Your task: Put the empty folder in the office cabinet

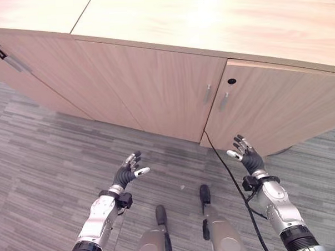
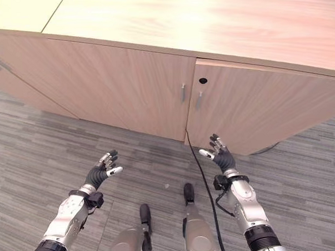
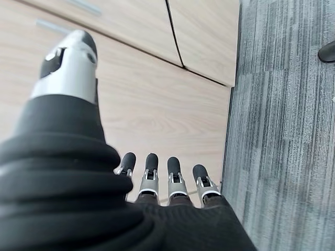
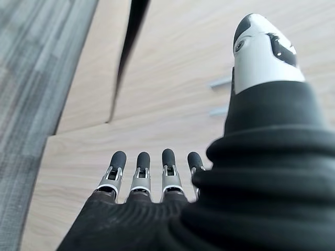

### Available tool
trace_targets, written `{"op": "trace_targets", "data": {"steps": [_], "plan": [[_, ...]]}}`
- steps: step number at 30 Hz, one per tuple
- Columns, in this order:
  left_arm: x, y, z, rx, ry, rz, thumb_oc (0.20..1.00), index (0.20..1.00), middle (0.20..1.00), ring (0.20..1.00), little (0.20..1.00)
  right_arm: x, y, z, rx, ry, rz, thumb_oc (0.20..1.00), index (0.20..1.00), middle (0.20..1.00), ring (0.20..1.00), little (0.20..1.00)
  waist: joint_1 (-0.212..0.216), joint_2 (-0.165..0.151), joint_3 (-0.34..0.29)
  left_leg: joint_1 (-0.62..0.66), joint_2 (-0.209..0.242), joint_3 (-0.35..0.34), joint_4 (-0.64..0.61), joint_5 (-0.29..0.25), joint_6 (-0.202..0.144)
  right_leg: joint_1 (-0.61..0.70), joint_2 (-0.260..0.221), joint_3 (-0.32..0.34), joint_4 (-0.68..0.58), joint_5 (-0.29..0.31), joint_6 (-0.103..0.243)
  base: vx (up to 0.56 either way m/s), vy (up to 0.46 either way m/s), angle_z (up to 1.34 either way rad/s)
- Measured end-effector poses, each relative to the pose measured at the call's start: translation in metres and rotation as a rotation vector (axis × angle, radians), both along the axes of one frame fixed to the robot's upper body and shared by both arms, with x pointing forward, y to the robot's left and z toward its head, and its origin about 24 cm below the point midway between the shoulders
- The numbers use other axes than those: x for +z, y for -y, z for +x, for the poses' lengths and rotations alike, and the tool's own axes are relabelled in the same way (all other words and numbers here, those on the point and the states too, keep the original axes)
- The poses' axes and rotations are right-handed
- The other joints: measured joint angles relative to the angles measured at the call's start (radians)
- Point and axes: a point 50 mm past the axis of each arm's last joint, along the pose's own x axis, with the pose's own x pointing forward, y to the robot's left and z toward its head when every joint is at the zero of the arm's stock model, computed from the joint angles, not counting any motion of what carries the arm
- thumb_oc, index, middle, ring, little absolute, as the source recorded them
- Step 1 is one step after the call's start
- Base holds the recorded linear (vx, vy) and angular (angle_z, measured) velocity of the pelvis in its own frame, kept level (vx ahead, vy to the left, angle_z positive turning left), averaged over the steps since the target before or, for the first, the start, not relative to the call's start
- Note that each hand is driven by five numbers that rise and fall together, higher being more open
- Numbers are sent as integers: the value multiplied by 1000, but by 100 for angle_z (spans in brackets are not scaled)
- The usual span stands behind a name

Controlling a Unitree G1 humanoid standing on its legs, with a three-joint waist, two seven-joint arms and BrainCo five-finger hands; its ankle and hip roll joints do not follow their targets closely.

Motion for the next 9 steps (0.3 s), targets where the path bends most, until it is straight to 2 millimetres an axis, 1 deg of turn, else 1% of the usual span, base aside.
{"op": "trace_targets", "data": {"steps": [1,2,4,5,7,9], "plan": [[-1,0,-1,0,-5,0,1000,1000,1000,1000,1000,-5,-1,-2,-2,-21,8,1000,1000,1000,1000,1000,-5,-1,-8,4,1,5,-2,0,0,-1,2,3,0,0,0,40,35,-8],[-2,0,-2,0,-10,0,1000,1000,1000,1000,1000,-12,-1,-8,-10,-47,14,1000,1000,1000,1000,1000,-9,-1,-14,8,2,8,-5,0,0,0,4,4,0,0,0,31,27,-21],[-5,-2,-5,8,-24,3,1000,1000,1000,1000,1000,-29,2,-18,-27,-120,9,1000,1000,1000,1000,1000,-10,-3,-18,41,7,35,-21,0,-1,13,13,27,0,-5,-6,33,23,-34],[-5,-2,-3,12,-20,5,1000,1000,1000,1000,1000,-36,4,-24,-29,-153,-21,1000,1000,1000,1000,1000,-32,-8,-21,46,7,47,-23,0,-2,9,15,32,0,-6,-6,27,21,-37],[-8,-4,-3,23,-34,11,1000,1000,1000,1000,1000,-48,10,-29,-43,-213,-58,1000,1000,1000,1000,1000,-40,-17,-31,64,11,80,-31,-2,-2,5,18,30,0,-5,-6,8,6,-45],[-7,-4,-2,23,-33,11,1000,1000,1000,1000,1000,-48,10,-29,-41,-214,-66,1000,1000,1000,1000,1000,-57,-17,-31,63,13,89,-32,-2,-2,0,20,31,0,-3,-4,18,-13,-23]]}}
